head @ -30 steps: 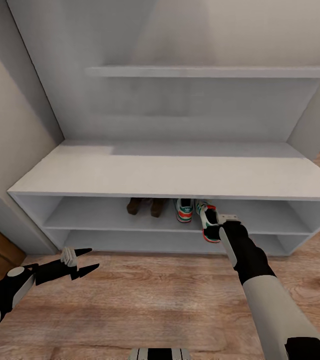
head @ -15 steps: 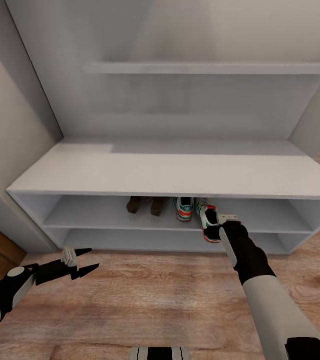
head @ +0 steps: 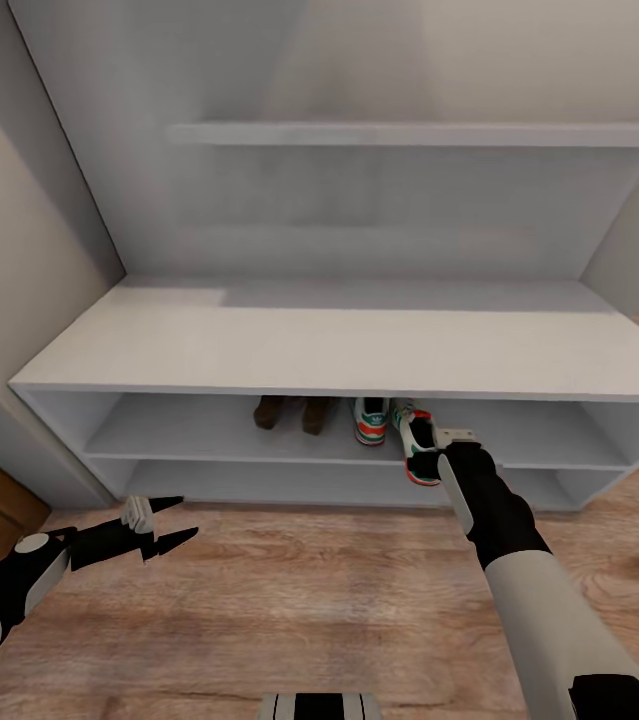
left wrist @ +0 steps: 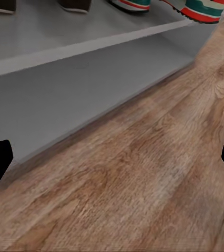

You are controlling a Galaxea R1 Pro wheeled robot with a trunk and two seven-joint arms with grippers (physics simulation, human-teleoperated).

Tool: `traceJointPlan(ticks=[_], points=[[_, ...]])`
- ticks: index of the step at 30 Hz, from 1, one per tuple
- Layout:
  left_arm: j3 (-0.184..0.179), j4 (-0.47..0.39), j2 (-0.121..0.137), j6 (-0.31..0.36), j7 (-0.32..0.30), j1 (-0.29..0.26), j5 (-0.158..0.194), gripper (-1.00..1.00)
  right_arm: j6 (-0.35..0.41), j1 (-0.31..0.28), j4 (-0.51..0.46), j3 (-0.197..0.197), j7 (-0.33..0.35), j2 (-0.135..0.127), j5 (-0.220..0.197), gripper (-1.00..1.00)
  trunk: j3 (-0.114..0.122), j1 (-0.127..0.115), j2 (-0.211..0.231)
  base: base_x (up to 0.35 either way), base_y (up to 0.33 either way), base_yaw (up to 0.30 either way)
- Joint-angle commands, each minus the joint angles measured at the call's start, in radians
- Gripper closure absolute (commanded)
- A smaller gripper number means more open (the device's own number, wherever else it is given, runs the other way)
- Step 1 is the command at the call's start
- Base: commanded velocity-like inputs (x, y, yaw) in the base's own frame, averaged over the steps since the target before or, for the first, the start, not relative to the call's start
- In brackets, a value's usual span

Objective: Pick up the two gym shoes and the two sandals from the corridor floor and place them onto the hallstand (shoe rack) in the corridor, making sure they are on the rack and not on the floor. Arrange them so the two gym shoes are next to each other and the two sandals are next to each other.

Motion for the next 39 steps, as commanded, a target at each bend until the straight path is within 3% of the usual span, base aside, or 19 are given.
traceJointPlan(ticks=[1, 10, 14, 17, 39], points=[[-0.008, 0.001, 0.001, -0.006, 0.001, -0.001, 0.009, -1.0, 0.004, 0.0, -0.001, 0.0, -0.006, 0.0, -0.005, 1.0, -0.001, 0.0, 0.0, 0.245, 0.106, 0.0], [-0.009, 0.0, 0.001, -0.006, 0.001, -0.001, 0.009, -1.0, -0.004, 0.0, -0.001, -0.001, -0.006, 0.0, -0.005, 1.0, -0.001, 0.0, 0.0, 0.143, 0.056, 0.0], [-0.009, 0.0, 0.001, -0.006, 0.001, -0.001, 0.009, -1.0, -0.125, 0.0, 0.004, 0.0, -0.006, 0.0, -0.007, 1.0, -0.001, 0.0, 0.0, 0.004, 0.001, 0.0], [-0.008, 0.001, 0.001, -0.006, 0.001, -0.001, 0.009, -1.0, -0.164, 0.0, 0.007, 0.0, -0.006, 0.0, -0.008, 1.0, -0.001, 0.0, 0.0, 0.0, 0.0, 0.0], [-0.008, 0.0, 0.001, -0.006, 0.001, -0.001, 0.009, -1.0, -0.18, 0.0, 0.011, 0.001, -0.006, 0.0, -0.01, 1.0, -0.001, 0.0, 0.0, 0.001, 0.0, 0.0]])
